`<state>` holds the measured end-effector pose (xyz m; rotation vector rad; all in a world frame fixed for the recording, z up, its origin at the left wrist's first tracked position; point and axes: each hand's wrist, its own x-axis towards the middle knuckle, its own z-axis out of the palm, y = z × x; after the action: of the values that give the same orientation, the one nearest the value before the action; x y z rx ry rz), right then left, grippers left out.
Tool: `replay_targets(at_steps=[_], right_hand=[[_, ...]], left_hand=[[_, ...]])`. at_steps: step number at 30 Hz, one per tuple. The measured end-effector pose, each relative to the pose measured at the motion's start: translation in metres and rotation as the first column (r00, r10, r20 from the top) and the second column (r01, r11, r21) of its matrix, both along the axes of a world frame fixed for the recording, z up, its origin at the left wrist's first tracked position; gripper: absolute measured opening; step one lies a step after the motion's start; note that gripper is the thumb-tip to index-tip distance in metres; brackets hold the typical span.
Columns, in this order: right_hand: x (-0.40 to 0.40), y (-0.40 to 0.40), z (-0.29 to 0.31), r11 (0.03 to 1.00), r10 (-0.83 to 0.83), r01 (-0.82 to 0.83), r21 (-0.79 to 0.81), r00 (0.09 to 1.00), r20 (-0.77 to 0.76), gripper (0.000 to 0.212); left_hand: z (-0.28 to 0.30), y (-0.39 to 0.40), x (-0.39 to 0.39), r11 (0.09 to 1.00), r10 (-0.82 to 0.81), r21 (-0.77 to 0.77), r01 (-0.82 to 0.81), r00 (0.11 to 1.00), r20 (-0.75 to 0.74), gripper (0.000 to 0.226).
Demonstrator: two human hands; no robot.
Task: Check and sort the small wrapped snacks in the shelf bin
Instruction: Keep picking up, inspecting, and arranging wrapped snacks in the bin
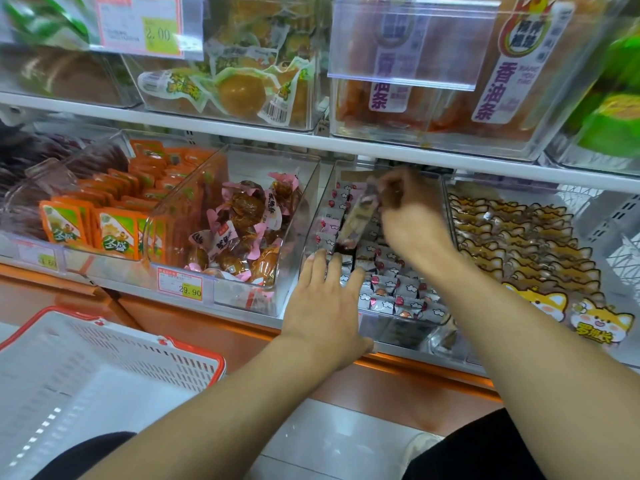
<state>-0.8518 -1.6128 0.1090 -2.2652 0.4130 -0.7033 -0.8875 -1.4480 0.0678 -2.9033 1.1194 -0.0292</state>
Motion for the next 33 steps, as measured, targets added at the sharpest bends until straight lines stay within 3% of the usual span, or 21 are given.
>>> replay_targets(at_steps=[2, 5, 8, 9, 11, 13, 14, 19, 23, 26, 28, 33], right_hand=[[-0.005, -0.008, 0.003, 0.972, -0.066, 0.048, 0.230, 0.995, 0.068, 0.006], [-0.021, -0.012, 0.005, 0.807, -0.145, 0.029, 0.589, 0.978, 0.150, 0.009], [-0.038, -0.008, 0.012, 0.612, -0.118, -0.081, 0.787, 0.974, 0.193, 0.021], [-0.043, -0.005, 0.014, 0.554, -0.101, -0.106, 0.826, 0.976, 0.193, 0.022], [-0.053, 0.001, 0.017, 0.442, -0.073, -0.128, 0.888, 0.981, 0.178, 0.020], [-0.063, 0.008, 0.018, 0.341, -0.014, -0.132, 0.931, 0.989, 0.146, 0.017], [-0.068, 0.012, 0.017, 0.309, 0.032, -0.136, 0.941, 0.991, 0.133, 0.017], [-0.081, 0.020, 0.018, 0.215, 0.179, -0.180, 0.960, 0.974, 0.142, 0.024], [-0.084, 0.016, 0.018, 0.135, 0.212, -0.144, 0.980, 0.971, 0.113, 0.026], [-0.086, 0.012, 0.016, 0.146, 0.261, -0.170, 0.975, 0.957, 0.127, 0.024], [-0.087, 0.008, 0.015, 0.210, 0.335, -0.230, 0.950, 0.930, 0.151, 0.032], [-0.092, 0.004, 0.012, 0.590, 0.455, -0.399, 0.702, 0.883, 0.119, 0.045]], left_hand=[[0.000, 0.001, 0.000, 1.000, -0.004, -0.027, 0.004, 1.000, -0.012, 0.109], [0.001, 0.005, 0.001, 0.993, -0.018, -0.116, 0.009, 0.997, -0.073, 0.108], [0.007, 0.011, 0.000, 0.918, -0.052, -0.396, -0.012, 0.987, -0.151, 0.086], [0.010, 0.014, 0.000, 0.850, -0.042, -0.522, -0.067, 0.980, -0.194, 0.070], [0.020, 0.021, 0.000, 0.620, -0.040, -0.730, -0.289, 0.917, -0.398, 0.040], [0.026, 0.027, 0.003, 0.356, -0.145, -0.767, -0.534, 0.779, -0.610, 0.032], [0.028, 0.031, 0.005, 0.268, -0.201, -0.741, -0.616, 0.716, -0.668, 0.032], [0.033, 0.047, 0.011, 0.048, -0.378, -0.617, -0.785, 0.558, -0.739, 0.033], [0.036, 0.053, 0.012, -0.061, -0.450, -0.564, -0.823, 0.527, -0.721, 0.036], [0.035, 0.055, 0.011, -0.031, -0.469, -0.571, -0.820, 0.517, -0.716, 0.036], [0.035, 0.058, 0.011, 0.034, -0.456, -0.602, -0.798, 0.523, -0.720, 0.040], [0.032, 0.061, 0.012, 0.167, -0.373, -0.674, -0.720, 0.587, -0.719, 0.035]])
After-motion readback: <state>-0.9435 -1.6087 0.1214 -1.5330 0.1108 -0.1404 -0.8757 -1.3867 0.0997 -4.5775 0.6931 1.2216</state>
